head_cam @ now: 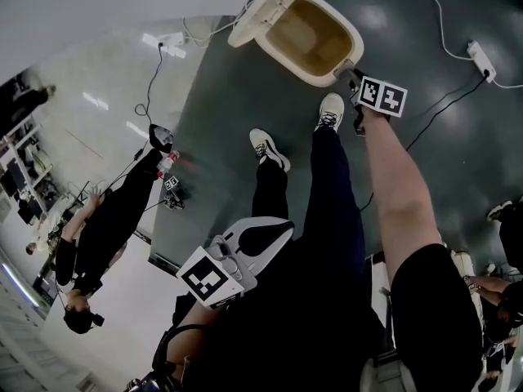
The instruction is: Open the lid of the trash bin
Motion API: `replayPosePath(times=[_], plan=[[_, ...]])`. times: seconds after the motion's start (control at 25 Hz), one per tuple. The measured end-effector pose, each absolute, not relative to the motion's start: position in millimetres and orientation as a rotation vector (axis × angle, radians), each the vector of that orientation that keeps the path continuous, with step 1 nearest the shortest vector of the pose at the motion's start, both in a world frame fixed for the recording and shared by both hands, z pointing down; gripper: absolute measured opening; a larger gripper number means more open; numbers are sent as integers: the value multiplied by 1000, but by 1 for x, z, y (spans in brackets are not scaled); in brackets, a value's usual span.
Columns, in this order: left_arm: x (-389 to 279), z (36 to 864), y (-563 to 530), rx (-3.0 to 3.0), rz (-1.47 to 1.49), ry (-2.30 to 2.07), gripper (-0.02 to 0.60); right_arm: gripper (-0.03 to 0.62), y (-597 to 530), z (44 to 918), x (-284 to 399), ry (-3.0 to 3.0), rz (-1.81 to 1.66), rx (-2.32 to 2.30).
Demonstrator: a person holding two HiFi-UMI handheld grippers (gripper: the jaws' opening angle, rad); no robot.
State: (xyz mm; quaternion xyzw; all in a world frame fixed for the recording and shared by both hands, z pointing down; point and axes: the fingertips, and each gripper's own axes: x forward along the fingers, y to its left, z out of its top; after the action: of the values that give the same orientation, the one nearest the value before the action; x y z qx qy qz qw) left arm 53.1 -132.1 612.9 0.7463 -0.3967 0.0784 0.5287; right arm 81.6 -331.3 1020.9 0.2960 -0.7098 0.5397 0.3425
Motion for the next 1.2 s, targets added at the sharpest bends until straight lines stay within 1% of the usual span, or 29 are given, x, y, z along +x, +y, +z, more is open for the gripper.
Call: replayPosePath(times=[0.12, 0.28, 0.48, 0.64, 0.8, 1.2], plan=[[50, 604, -127, 1797, 189, -944, 2, 8, -333, 1005, 83, -1851, 1381, 772], [47, 582, -126, 1867, 151, -957, 2, 8, -334, 961, 85, -1932, 1401, 766], [34, 542, -112, 1983, 126, -966, 2, 8, -337, 877, 89, -2079, 1406, 817], [15, 507, -106, 2051, 105, -986, 2, 8, -337, 797, 83, -2196, 1447, 871], [-9, 470, -110, 2153, 49, -1001, 2, 8, -342, 701, 64, -2373, 1360, 852], [-44, 384, -72, 2285, -109, -1031, 2, 8, -226, 454, 5, -2781, 1051, 548]])
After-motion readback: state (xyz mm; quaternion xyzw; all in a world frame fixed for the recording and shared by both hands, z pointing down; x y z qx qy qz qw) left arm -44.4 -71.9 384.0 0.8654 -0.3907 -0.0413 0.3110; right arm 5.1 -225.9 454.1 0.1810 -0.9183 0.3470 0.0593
